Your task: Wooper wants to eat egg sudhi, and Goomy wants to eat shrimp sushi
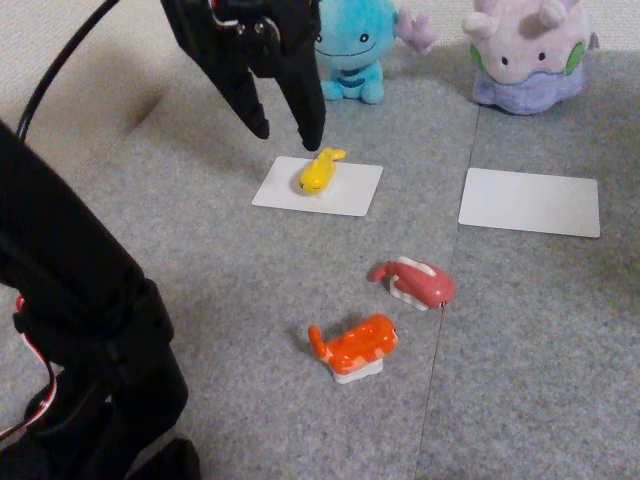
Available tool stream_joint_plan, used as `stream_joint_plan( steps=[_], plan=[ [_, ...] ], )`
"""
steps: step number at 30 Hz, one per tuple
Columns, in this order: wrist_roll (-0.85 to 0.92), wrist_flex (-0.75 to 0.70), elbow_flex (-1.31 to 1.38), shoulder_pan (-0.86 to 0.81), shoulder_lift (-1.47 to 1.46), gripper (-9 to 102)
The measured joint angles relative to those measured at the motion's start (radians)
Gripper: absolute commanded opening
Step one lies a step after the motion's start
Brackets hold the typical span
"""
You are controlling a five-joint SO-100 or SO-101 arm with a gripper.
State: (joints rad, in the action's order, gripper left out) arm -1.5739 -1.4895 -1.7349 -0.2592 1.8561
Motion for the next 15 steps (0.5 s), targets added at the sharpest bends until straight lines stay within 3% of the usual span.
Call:
stream_joint_plan(
  steps=[7,15],
  plan=[
    [0.129,-0.146,0.000,-0.158,0.101,17],
    [0.275,-0.187,0.000,-0.351,0.147,17]
  ],
)
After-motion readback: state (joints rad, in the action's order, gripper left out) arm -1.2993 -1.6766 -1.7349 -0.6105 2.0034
